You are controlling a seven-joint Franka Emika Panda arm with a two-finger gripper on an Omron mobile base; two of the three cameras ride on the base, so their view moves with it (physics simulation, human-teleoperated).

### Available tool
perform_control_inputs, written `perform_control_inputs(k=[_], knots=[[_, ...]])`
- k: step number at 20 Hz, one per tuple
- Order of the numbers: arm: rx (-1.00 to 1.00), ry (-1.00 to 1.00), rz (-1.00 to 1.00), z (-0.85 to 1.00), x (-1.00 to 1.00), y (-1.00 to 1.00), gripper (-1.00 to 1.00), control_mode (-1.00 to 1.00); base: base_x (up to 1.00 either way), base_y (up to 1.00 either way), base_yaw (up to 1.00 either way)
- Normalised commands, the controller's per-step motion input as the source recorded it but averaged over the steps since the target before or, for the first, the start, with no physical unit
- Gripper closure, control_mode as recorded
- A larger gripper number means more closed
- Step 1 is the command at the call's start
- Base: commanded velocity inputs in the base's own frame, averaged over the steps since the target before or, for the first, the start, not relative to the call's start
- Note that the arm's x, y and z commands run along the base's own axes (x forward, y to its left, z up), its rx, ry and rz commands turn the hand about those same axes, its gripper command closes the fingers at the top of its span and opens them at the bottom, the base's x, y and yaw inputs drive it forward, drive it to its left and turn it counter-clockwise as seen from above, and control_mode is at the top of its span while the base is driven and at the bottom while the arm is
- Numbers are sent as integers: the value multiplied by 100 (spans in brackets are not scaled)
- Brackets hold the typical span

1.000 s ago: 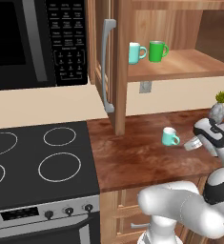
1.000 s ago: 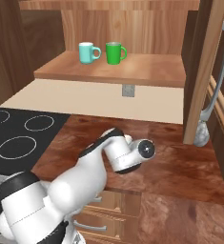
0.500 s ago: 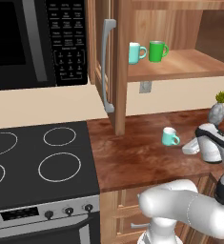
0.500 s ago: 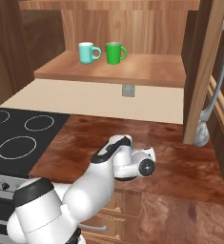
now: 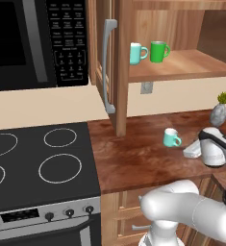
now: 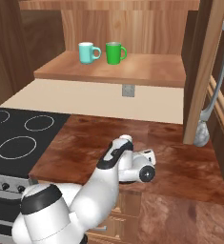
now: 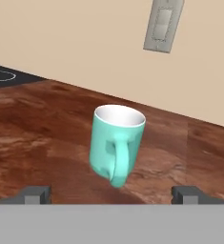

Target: Pick the mug on the counter and place it in the cabinet with the handle facing the right, like the mugs already inside.

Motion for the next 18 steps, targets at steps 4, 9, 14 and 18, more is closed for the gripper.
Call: perform_control_inputs(k=[4, 9, 14, 18], knots=[[2, -2, 0, 0, 13, 0, -100, -100, 0, 0, 0], [0, 1, 0, -1, 26, 4, -100, -100, 0, 0, 0], [0, 1, 0, -16, 38, 0, -100, -100, 0, 0, 0], [1, 0, 0, -29, 28, -1, -100, -100, 0, 0, 0]])
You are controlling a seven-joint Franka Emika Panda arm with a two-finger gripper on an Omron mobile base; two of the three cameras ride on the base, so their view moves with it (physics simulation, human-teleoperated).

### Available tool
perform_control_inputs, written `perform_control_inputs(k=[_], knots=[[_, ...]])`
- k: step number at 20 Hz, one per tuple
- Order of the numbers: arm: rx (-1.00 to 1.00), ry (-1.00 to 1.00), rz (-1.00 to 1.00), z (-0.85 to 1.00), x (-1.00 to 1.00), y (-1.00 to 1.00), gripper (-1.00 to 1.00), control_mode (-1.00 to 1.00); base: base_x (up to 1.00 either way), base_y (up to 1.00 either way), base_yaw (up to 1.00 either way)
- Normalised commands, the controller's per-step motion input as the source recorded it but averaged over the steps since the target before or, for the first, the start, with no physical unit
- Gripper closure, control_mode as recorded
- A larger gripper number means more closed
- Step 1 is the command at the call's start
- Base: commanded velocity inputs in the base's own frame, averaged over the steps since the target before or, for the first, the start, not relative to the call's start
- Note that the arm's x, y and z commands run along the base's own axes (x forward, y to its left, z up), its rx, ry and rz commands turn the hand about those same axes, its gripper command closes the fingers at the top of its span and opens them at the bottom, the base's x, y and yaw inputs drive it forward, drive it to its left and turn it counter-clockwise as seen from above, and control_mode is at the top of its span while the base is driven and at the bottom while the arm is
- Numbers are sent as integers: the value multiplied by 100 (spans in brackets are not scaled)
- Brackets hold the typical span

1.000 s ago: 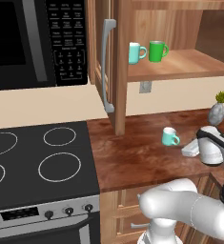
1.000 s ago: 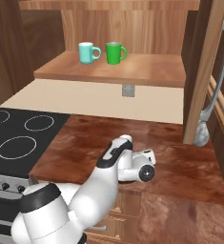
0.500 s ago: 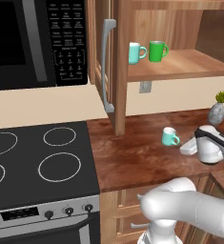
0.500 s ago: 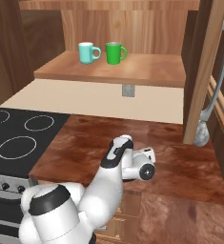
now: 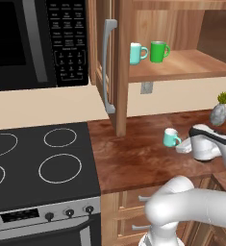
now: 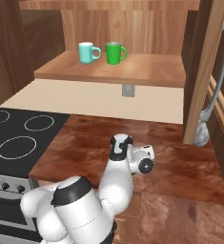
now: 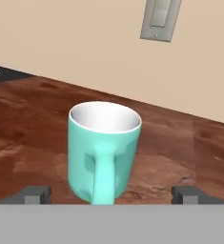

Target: Pick the mug on the counter and place it in the cabinet with the handle facing the right, like the mugs already inside.

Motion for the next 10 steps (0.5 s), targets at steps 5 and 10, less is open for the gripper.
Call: perform_control_inputs(k=[5, 10], knots=[[2, 0, 0, -30, 18, -3, -100, -100, 0, 0, 0], [0, 0, 0, -10, 23, 8, -100, -100, 0, 0, 0]])
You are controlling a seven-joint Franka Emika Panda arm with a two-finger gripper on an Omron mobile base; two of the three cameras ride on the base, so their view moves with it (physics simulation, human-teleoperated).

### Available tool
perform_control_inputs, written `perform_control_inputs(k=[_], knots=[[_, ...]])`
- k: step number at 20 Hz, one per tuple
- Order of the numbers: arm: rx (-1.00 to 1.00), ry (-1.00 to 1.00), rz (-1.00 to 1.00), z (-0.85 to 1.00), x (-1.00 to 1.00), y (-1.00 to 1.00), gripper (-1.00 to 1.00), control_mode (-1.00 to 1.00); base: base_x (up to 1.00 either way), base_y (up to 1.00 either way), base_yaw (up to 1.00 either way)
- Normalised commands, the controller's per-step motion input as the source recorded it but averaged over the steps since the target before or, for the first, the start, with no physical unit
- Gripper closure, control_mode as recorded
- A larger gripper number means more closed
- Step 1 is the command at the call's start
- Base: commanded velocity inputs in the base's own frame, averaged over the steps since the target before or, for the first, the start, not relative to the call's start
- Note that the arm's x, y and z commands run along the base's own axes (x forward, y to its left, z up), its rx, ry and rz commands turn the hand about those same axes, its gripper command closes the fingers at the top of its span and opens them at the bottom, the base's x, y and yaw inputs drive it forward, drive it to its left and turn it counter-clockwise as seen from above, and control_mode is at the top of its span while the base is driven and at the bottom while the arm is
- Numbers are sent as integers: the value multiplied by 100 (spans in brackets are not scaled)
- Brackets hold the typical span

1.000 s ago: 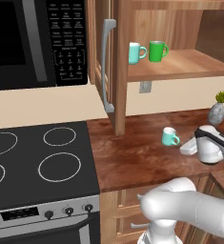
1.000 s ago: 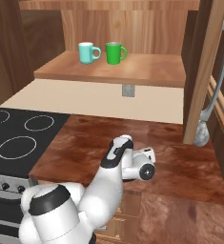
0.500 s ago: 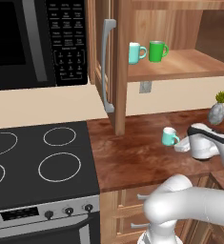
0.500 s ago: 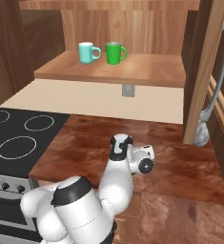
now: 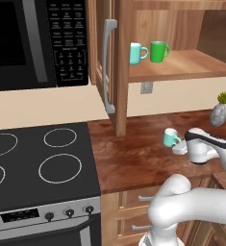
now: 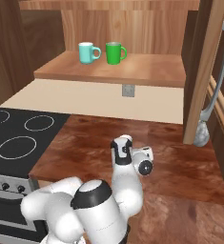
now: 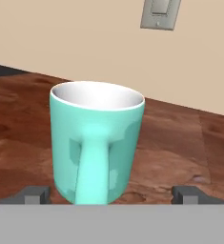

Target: Pick the mug on the counter and place it in the cabinet with the handle facing the right, like the mugs already inside.

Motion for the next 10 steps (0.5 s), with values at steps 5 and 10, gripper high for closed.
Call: perform_control_inputs(k=[5, 10], knots=[[0, 0, 0, -11, 15, 1, -100, -100, 0, 0, 0], [1, -4, 0, -11, 6, 0, 100, -100, 0, 0, 0]])
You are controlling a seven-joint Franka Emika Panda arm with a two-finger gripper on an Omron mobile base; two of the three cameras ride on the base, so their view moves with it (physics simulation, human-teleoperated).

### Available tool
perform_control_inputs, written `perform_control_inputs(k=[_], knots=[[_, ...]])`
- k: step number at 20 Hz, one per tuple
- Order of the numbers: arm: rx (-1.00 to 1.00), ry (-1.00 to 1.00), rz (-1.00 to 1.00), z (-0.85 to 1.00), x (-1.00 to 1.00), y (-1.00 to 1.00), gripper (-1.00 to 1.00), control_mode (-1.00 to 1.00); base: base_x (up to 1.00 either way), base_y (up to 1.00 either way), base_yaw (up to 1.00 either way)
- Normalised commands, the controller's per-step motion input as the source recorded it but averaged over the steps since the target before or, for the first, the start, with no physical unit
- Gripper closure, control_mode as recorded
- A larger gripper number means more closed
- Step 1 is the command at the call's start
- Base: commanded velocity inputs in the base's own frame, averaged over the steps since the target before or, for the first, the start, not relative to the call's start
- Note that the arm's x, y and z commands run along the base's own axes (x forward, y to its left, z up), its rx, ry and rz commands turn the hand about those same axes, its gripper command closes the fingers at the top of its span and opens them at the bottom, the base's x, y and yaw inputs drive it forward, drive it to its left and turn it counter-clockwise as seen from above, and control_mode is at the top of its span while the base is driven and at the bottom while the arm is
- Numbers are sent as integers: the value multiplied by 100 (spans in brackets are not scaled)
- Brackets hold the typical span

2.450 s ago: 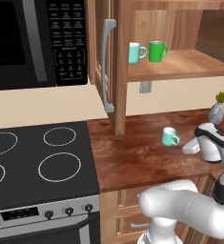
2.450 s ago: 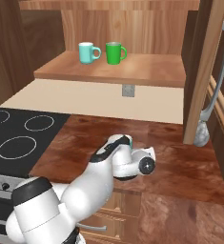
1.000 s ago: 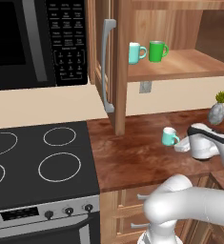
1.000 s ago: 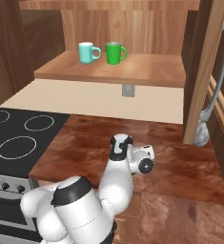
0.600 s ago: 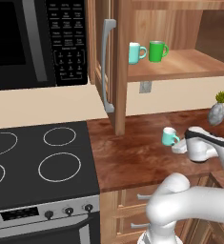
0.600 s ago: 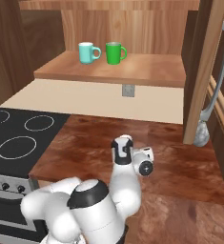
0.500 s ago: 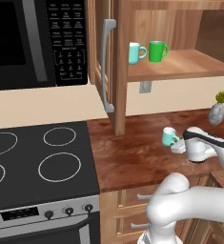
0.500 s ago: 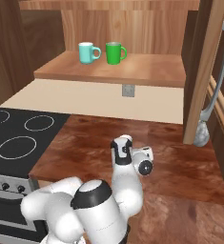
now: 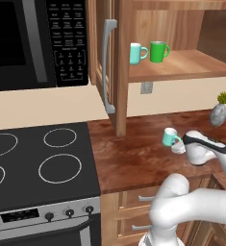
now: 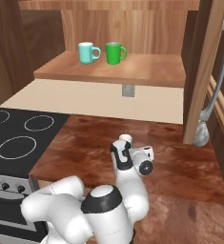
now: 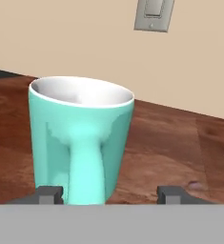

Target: Pick the mug on the counter and place it in the cabinet with the handle facing the right, like the mugs already inside.

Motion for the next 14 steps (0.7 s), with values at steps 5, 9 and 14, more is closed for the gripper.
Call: perform_control_inputs(k=[5, 9, 14], knots=[[0, 0, 0, 0, 2, 3, 100, -100, 0, 0, 0], [0, 1, 0, 1, -16, 19, 100, -100, 0, 0, 0], [-6, 1, 0, 21, -21, 25, 100, -100, 0, 0, 0]])
